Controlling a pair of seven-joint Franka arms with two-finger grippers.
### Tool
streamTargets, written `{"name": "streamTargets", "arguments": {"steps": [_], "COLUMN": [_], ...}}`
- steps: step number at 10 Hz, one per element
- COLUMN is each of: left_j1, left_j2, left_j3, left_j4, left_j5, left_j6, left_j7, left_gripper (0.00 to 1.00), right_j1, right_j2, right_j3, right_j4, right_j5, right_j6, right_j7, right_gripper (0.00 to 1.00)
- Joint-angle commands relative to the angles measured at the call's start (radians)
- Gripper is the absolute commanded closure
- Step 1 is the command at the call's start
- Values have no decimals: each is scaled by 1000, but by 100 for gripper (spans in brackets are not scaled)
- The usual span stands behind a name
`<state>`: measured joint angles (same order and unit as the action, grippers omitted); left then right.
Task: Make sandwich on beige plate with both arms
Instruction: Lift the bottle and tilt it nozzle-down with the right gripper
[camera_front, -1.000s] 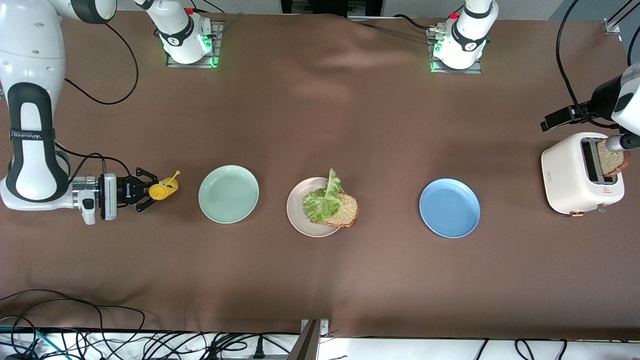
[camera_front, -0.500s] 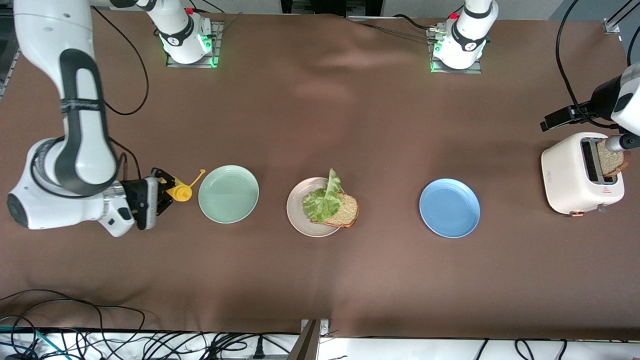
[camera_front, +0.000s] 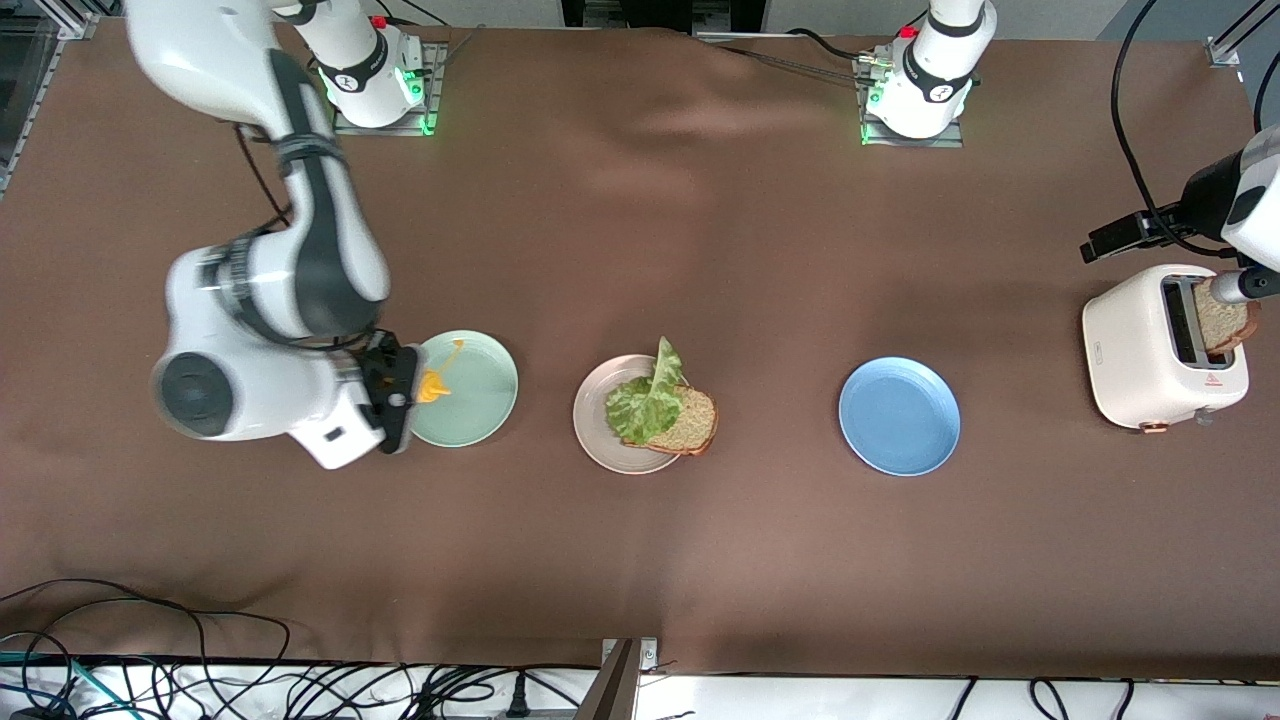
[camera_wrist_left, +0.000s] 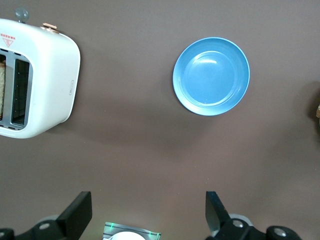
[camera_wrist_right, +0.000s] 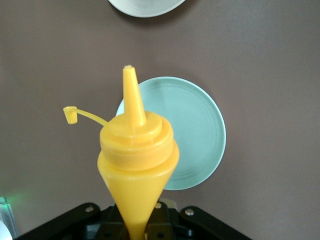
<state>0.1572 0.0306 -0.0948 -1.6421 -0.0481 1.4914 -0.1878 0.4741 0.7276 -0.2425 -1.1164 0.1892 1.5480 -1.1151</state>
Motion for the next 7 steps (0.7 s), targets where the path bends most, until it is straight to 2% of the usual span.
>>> {"name": "streamTargets", "arguments": {"steps": [1,2,4,6,7], "left_j1": [1,1,1,1,2], "left_j2": [2,2,2,2,2], "left_j3": [-5,-5,-5,-5,-5], "left_j4": [15,16,15,16,15], "left_j5": [25,25,25,25,24], "left_j6": [-14,-14,-14,-14,-14], "left_j7": [4,4,4,4,4], "left_gripper": [0,0,0,0,0], "right_j1": [130,171,279,380,421], "right_j2": [85,117,192,239,251], "right_j3": [-24,-23,-24,-21,-21], "right_j4": [113,148,237,262,262], "right_j5": [-207,-329,-498,-716,-772], "right_j6": [-12,-14,-8,0,33], "right_j7": [93,142,169,234,263], "right_gripper": [100,100,100,100,100]}}
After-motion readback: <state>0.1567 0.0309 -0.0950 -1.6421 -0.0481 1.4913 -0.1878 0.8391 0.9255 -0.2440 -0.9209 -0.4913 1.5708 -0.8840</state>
